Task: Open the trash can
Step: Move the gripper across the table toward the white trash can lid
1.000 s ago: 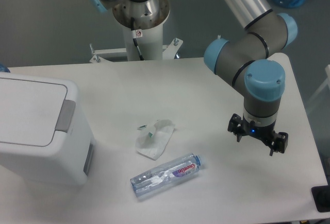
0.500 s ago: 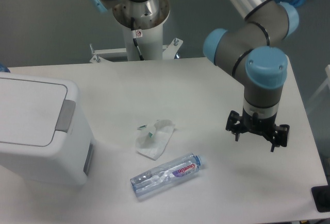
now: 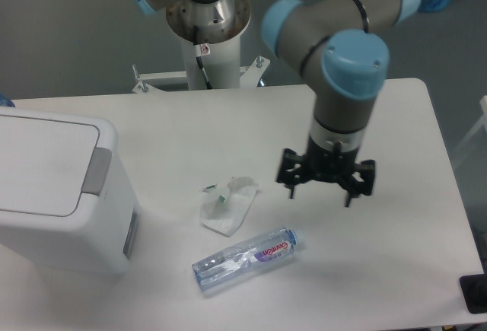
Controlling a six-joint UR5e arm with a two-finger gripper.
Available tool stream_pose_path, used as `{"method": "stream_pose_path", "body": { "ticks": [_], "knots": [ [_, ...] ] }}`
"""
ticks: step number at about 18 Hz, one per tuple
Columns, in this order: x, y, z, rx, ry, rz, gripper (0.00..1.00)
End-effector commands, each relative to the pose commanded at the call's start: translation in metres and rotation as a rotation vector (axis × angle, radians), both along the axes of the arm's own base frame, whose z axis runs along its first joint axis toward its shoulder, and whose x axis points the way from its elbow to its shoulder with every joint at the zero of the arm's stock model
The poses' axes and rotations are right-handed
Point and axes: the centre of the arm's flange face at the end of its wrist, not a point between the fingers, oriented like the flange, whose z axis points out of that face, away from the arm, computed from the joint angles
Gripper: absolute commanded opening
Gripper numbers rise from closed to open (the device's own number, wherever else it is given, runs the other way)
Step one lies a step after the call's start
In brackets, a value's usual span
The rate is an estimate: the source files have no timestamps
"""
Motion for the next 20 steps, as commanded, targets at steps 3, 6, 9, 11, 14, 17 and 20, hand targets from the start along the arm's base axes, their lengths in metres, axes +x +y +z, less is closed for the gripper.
{"method": "stream_pose_path", "body": {
  "ticks": [3, 6, 9, 11, 14, 17, 20],
  "knots": [
    [0.025, 0.012, 0.021, 0.013, -0.025, 0.008, 1.00],
    [0.053, 0.023, 0.037, 0.028, -0.027, 0.024, 1.00],
    [0.083, 0.039, 0.044, 0.035, -0.032, 0.019, 1.00],
    [0.105, 0.049, 0.050, 0.042, -0.033, 0.016, 1.00],
    [0.141, 0.066, 0.055, 0.046, -0.038, -0.014, 1.00],
    [0.170, 0.080, 0.053, 0.045, -0.045, -0.051, 1.00],
    [0.190, 0.089, 0.049, 0.039, -0.052, -0.076, 1.00]
  ]
}}
